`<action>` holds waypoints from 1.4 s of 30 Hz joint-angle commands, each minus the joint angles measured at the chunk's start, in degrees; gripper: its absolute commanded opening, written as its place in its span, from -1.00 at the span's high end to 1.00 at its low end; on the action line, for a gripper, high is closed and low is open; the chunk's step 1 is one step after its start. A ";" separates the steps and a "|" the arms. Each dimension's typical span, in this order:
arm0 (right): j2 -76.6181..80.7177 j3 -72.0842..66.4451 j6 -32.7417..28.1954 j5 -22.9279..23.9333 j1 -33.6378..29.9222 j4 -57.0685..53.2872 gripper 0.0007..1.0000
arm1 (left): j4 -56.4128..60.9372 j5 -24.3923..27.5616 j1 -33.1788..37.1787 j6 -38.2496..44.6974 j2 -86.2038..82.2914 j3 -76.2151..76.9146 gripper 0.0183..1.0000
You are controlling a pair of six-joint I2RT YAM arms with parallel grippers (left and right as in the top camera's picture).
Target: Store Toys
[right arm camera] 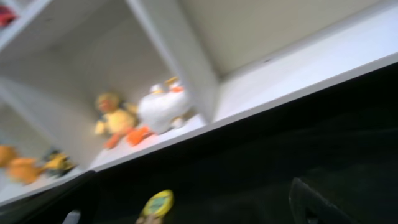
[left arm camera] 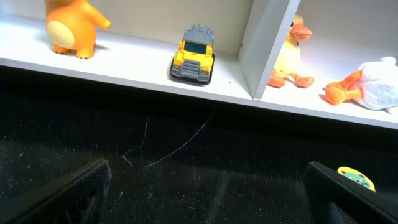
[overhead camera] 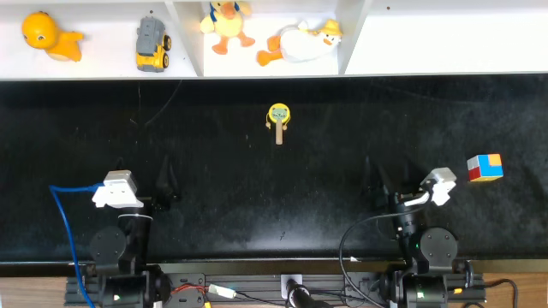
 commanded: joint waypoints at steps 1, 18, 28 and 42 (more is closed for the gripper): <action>-0.39 -0.39 1.46 -13.75 0.39 0.46 -1.00 | -0.04 -0.50 -0.42 -1.22 -0.68 -0.28 -1.00; 26.82 43.67 -20.70 -16.98 0.42 -35.17 -0.99 | -0.04 -0.50 -0.42 -1.22 -0.68 -0.28 -0.99; 51.43 63.80 -27.63 -10.84 8.11 -50.16 -1.00 | -0.04 -0.50 -0.42 -1.22 -0.68 -0.28 -0.99; 74.66 65.75 -5.27 13.97 37.64 -46.47 -1.00 | -0.04 -0.50 -0.42 -1.22 -0.68 -0.28 -1.00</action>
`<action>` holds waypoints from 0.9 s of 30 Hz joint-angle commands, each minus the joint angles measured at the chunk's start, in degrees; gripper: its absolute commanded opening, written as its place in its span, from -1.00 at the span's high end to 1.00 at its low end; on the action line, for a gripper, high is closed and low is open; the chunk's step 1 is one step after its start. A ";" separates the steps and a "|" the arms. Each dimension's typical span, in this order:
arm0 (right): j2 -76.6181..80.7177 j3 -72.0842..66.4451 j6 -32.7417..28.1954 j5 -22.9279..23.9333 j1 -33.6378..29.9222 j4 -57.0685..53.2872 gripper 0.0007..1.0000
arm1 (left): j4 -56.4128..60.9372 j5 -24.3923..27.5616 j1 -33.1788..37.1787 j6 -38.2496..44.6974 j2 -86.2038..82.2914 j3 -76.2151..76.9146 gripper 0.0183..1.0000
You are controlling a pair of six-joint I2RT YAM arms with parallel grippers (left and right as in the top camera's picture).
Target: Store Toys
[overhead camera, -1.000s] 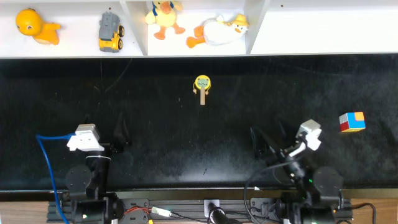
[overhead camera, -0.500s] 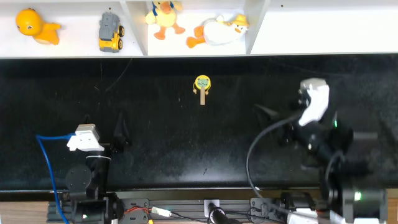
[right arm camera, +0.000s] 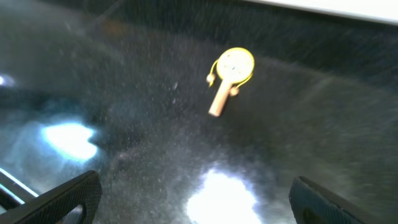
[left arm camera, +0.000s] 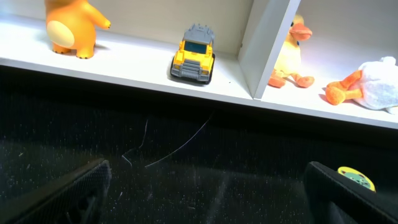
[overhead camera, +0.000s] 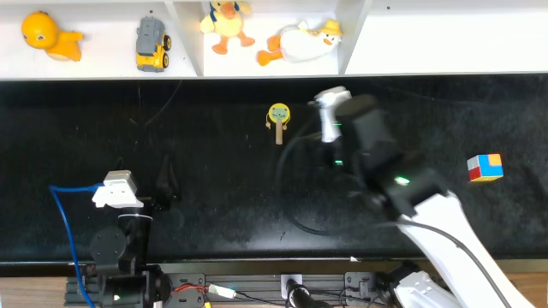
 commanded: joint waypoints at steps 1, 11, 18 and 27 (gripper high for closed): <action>6.86 1.73 9.81 6.73 5.35 1.40 -1.00 | -0.07 -0.50 -0.42 -1.22 -0.68 -0.26 -1.00; 21.49 5.79 16.96 6.84 6.49 5.66 -1.00 | -0.07 -0.50 -0.42 -1.22 -0.68 -0.26 -0.99; 34.27 14.60 20.00 6.43 5.55 1.64 -1.00 | -0.07 -0.50 -0.42 -1.22 -0.68 -0.26 -1.00; 39.74 14.73 22.08 4.79 2.95 1.60 -0.87 | -0.07 -0.50 -0.42 -1.22 -0.68 -0.26 -0.99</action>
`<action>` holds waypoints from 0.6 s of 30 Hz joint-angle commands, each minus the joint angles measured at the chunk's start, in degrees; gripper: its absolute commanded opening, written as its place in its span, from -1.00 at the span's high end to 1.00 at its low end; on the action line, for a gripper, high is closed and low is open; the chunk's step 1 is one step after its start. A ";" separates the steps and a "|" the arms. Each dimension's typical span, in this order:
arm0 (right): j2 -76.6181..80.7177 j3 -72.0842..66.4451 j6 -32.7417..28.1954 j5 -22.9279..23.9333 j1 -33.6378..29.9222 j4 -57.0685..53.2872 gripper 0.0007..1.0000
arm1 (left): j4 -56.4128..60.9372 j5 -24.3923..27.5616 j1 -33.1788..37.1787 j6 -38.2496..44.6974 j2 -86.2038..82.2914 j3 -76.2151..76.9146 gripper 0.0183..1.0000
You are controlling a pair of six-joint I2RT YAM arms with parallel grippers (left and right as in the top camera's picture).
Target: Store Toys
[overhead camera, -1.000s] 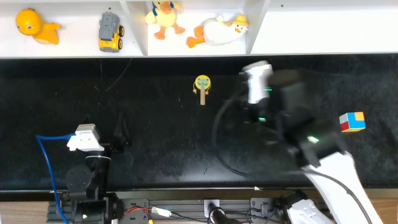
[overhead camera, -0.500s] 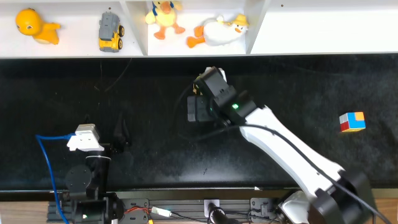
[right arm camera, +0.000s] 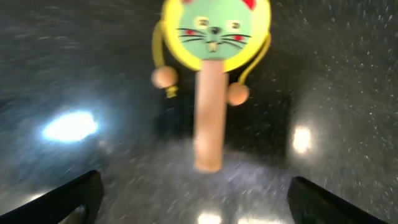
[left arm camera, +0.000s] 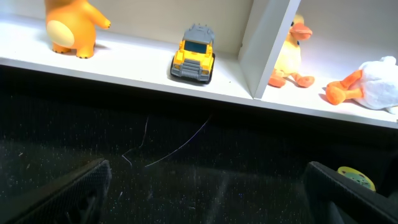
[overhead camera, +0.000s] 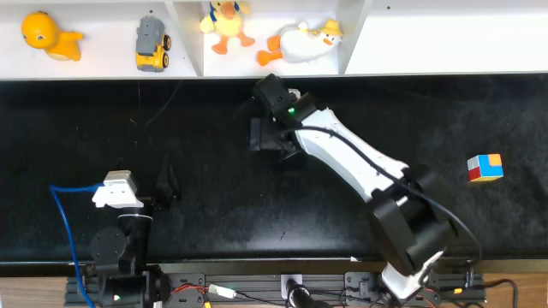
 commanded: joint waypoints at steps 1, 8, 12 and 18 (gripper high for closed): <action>1.88 1.46 1.40 -0.52 -0.87 0.83 -0.82 | -0.04 -0.50 -0.42 -1.22 -0.68 -0.26 -1.00; 5.44 1.46 1.42 -1.95 -0.81 0.94 -0.67 | -0.04 -0.50 -0.42 -1.22 -0.68 -0.26 -1.00; 7.08 1.46 1.40 -2.08 -0.79 0.83 -0.39 | -0.04 -0.50 -0.42 -1.22 -0.68 -0.26 -1.00; 7.87 1.46 1.38 -2.01 -0.79 0.74 0.24 | -0.04 -0.50 -0.42 -1.22 -0.68 -0.26 -1.00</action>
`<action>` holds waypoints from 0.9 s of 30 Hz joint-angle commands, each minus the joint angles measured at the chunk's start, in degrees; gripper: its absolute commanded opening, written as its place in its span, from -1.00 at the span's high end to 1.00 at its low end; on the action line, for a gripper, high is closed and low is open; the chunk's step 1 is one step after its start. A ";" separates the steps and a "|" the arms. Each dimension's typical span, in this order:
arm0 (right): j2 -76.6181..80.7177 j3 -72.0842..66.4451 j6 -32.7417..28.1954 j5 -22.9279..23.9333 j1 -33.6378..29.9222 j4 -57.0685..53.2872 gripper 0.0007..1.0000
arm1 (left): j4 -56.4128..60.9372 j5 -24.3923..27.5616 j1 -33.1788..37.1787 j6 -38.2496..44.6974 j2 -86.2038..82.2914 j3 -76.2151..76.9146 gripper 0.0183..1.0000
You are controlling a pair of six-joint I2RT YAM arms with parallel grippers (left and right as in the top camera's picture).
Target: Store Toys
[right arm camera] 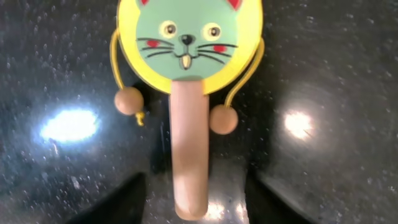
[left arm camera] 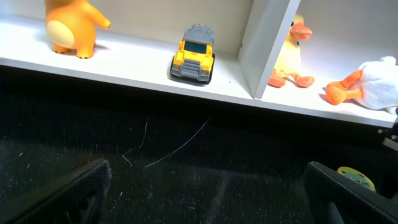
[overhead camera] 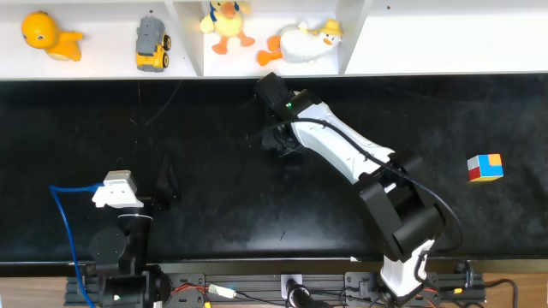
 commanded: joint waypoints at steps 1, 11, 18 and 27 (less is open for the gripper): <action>2.78 0.02 0.00 -0.92 0.20 0.02 0.32 | -0.07 -0.50 -0.42 -1.22 -0.68 -0.26 -1.00; 2.75 0.04 -0.66 -1.05 0.11 -0.46 0.91 | -0.07 -0.50 -0.42 -1.22 -0.68 -0.26 -1.00; 2.51 4.15 -0.63 -7.02 -2.36 -9.75 0.91 | -0.07 -0.50 -0.42 -1.22 -0.68 -0.26 -1.00; -11.43 9.73 -1.53 -0.37 -3.43 -29.11 0.92 | -0.07 -0.50 -0.42 -1.22 -0.68 -0.26 -1.00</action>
